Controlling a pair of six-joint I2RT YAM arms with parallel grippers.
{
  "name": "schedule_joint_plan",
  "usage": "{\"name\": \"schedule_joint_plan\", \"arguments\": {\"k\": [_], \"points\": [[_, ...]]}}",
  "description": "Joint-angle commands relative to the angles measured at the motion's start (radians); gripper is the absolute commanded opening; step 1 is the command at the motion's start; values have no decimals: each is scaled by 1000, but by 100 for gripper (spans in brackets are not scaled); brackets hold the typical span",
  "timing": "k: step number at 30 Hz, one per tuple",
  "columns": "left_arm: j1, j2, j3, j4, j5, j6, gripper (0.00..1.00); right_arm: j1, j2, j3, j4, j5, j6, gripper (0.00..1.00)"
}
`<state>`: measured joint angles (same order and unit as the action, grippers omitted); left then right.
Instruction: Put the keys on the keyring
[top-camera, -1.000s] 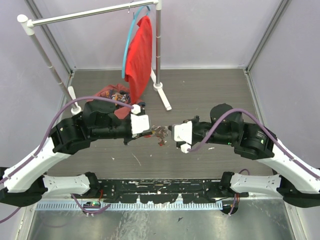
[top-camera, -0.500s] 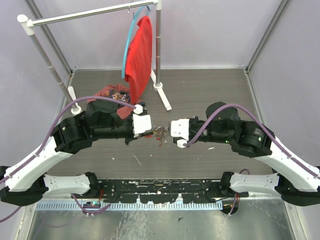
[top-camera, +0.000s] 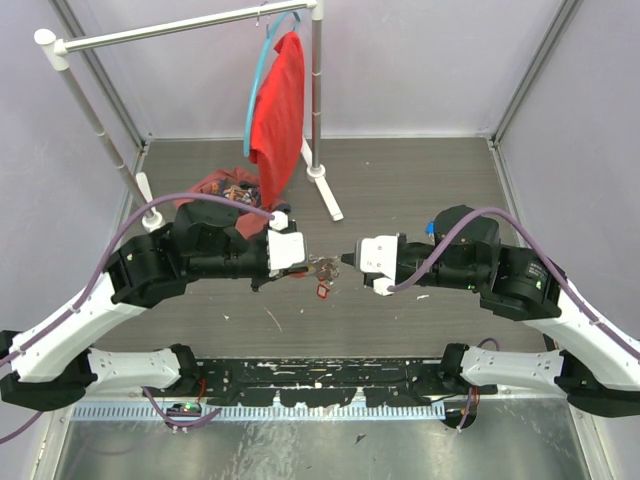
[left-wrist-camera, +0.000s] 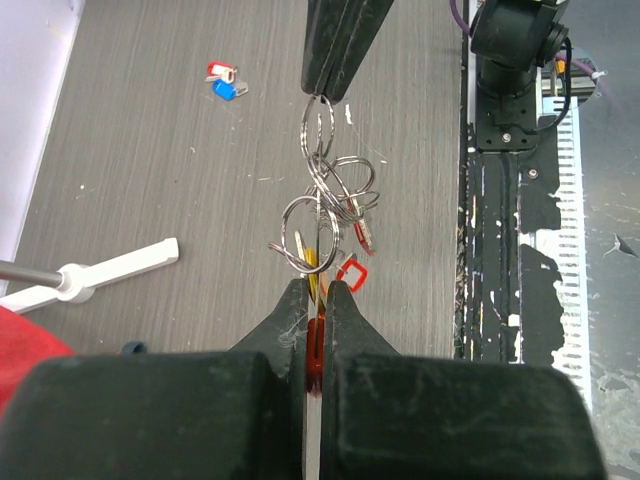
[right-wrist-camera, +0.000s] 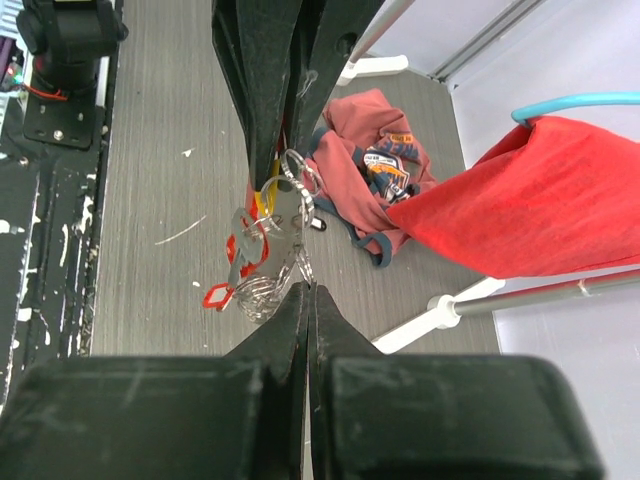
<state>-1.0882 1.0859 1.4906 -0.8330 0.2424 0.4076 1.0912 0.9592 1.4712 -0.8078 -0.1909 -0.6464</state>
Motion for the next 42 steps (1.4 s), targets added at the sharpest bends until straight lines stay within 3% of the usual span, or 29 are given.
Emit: {"name": "schedule_joint_plan", "arguments": {"k": [1,15,21,23,29,42], "points": [[-7,1,10,-5,13,-3,0,1,-25,25,128,-24,31,1],[-13,-24,-12,39,14,-16,0,0,-24,28,134,-4,63,2],[-13,-105,-82,166,53,-100,0,0,-189,-159,322,-74,50,43],[-13,-144,-112,228,77,-154,0,0,-249,-230,419,-106,53,49],[-14,-231,-164,363,156,-268,0,0,-292,-331,651,-143,173,49],[-13,-256,-150,379,277,-322,0,-1,-273,-546,1253,-195,567,46]]}}
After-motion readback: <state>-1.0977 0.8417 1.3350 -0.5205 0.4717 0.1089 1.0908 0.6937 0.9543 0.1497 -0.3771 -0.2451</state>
